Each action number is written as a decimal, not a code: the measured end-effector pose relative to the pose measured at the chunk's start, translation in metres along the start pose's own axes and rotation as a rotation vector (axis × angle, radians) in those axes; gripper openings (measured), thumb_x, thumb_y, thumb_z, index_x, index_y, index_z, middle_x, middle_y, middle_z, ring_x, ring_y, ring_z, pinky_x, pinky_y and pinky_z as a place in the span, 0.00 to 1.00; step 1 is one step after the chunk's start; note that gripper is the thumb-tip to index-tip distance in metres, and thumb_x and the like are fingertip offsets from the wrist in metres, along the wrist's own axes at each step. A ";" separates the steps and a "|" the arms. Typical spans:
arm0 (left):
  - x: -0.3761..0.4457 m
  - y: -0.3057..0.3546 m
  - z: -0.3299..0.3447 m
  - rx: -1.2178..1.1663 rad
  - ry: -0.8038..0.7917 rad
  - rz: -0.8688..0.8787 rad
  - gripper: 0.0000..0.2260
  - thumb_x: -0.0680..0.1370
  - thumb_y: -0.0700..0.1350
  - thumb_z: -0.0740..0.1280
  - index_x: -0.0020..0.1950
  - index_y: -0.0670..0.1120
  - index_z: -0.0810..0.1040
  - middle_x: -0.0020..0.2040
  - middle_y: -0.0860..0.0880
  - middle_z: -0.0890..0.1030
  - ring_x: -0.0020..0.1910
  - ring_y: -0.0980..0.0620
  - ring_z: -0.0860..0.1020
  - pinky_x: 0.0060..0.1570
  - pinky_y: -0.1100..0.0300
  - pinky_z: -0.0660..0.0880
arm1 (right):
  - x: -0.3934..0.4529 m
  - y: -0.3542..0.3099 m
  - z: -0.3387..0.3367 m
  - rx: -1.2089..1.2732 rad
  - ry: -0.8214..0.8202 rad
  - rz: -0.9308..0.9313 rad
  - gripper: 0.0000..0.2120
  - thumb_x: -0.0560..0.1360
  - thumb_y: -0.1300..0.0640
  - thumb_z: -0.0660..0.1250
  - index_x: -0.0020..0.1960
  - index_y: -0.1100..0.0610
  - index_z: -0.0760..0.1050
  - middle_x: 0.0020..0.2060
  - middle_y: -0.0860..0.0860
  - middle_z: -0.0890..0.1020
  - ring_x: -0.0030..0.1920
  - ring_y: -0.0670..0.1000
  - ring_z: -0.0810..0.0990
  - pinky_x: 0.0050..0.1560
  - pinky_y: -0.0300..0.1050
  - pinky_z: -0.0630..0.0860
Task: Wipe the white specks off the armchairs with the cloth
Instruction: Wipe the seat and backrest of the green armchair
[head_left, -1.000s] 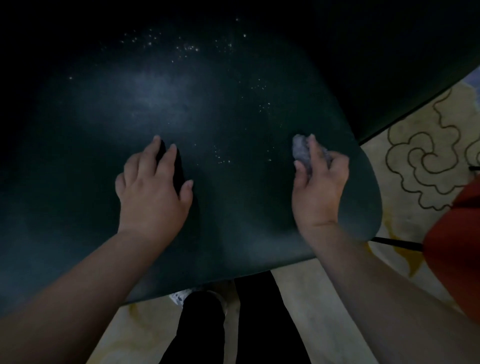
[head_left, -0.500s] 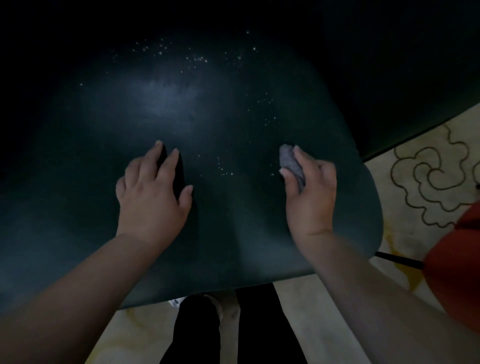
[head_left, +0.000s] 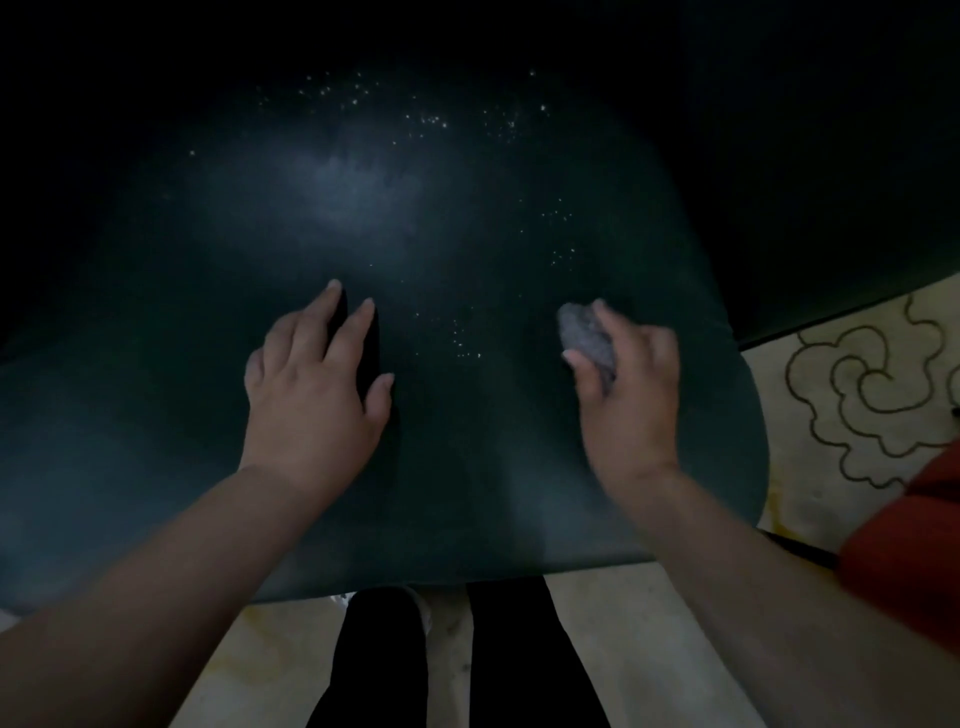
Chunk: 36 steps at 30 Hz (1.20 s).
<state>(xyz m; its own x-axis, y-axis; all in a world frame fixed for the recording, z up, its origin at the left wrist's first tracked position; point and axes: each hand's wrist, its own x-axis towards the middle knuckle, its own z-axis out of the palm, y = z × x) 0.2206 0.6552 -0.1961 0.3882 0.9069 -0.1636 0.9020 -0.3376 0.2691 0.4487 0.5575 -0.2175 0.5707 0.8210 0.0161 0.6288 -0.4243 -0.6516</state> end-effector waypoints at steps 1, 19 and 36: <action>0.000 0.000 0.000 -0.001 0.001 0.000 0.29 0.74 0.50 0.70 0.73 0.47 0.68 0.75 0.44 0.62 0.68 0.40 0.62 0.63 0.39 0.63 | 0.009 0.002 0.000 -0.010 0.039 0.048 0.23 0.76 0.60 0.69 0.69 0.59 0.71 0.57 0.58 0.70 0.57 0.54 0.74 0.61 0.43 0.73; -0.005 -0.020 -0.003 -0.037 0.050 -0.090 0.28 0.75 0.51 0.68 0.73 0.48 0.67 0.76 0.45 0.60 0.71 0.41 0.59 0.67 0.42 0.59 | 0.009 -0.090 0.083 -0.029 -0.198 -0.378 0.26 0.69 0.61 0.75 0.65 0.59 0.75 0.50 0.60 0.76 0.49 0.61 0.76 0.47 0.58 0.77; -0.005 -0.029 -0.005 -0.047 0.047 -0.128 0.28 0.75 0.52 0.67 0.74 0.49 0.66 0.77 0.45 0.59 0.71 0.42 0.59 0.68 0.44 0.59 | 0.042 -0.085 0.086 -0.068 -0.045 -0.305 0.24 0.71 0.62 0.72 0.66 0.58 0.74 0.52 0.61 0.75 0.51 0.59 0.75 0.51 0.56 0.77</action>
<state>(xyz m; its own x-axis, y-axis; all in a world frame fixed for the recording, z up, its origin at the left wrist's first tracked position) 0.1914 0.6614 -0.1986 0.2598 0.9531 -0.1550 0.9334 -0.2068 0.2933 0.3732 0.6607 -0.2268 0.3273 0.9297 0.1689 0.8021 -0.1789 -0.5697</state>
